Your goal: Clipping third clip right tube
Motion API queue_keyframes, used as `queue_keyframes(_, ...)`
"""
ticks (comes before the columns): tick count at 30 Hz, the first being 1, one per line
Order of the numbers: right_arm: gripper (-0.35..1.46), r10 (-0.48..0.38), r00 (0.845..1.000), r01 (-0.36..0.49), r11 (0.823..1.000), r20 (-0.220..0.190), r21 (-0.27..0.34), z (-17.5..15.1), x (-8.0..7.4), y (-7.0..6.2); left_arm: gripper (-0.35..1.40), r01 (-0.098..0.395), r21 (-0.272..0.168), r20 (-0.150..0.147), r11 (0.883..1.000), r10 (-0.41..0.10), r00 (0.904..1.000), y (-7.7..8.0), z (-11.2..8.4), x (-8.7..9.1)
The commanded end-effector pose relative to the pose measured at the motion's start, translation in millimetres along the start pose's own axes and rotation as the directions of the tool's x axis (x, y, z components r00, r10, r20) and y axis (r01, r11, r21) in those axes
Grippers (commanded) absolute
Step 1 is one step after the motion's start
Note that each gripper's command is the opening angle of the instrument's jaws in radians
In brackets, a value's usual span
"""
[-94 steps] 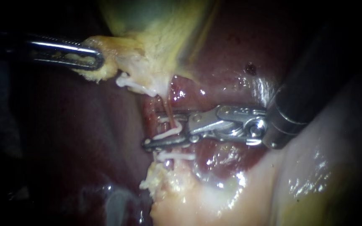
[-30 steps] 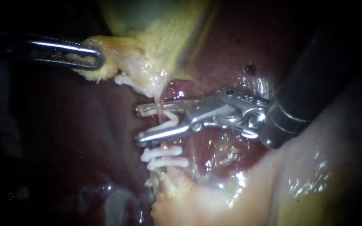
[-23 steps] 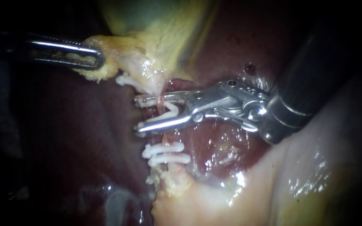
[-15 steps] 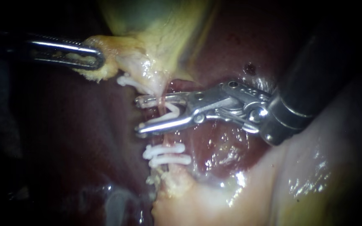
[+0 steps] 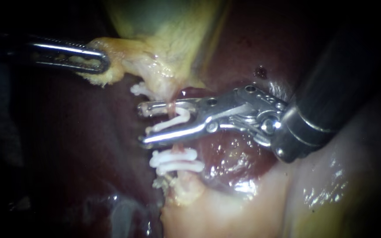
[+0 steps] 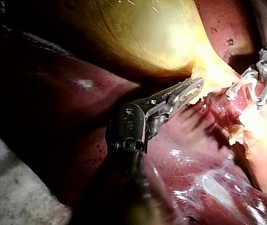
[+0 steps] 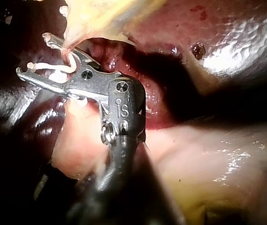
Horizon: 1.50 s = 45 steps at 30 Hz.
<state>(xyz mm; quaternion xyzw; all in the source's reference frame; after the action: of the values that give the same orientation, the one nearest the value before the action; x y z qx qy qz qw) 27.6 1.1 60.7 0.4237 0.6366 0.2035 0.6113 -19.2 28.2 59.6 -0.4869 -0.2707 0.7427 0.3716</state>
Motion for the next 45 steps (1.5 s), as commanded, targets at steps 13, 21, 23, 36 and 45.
queue_keyframes(13,0.27,0.055,0.998,-0.055,0.998,0.001,0.003,-0.5,-0.2,0.1,-0.35,0.0,-0.001,0.0,1.0,0.0,1.0,0.0,0.0,0.0)
queue_keyframes(21,-0.12,0.065,0.998,-0.065,0.998,-0.003,-0.014,-1.2,-0.5,0.6,-0.35,0.0,-0.001,0.0,1.0,0.0,1.0,0.0,0.0,0.0)
queue_keyframes(23,-0.35,0.092,0.996,-0.092,0.996,-0.003,-0.014,-1.2,-0.9,0.7,-0.35,0.0,-0.001,0.0,1.0,0.0,1.0,-0.1,0.0,0.0)
queue_keyframes(36,-0.35,0.109,0.994,-0.108,0.993,0.03,-0.044,-1.2,-3.4,1.7,-0.35,0.0,0.002,-0.001,1.0,0.0,1.0,-0.1,0.0,0.0)
queue_keyframes(45,-0.35,0.109,0.994,-0.108,0.993,0.03,-0.044,-1.2,-3.3,1.7,-0.35,0.0,0.002,-0.001,1.0,0.0,1.0,-0.1,0.0,0.0)
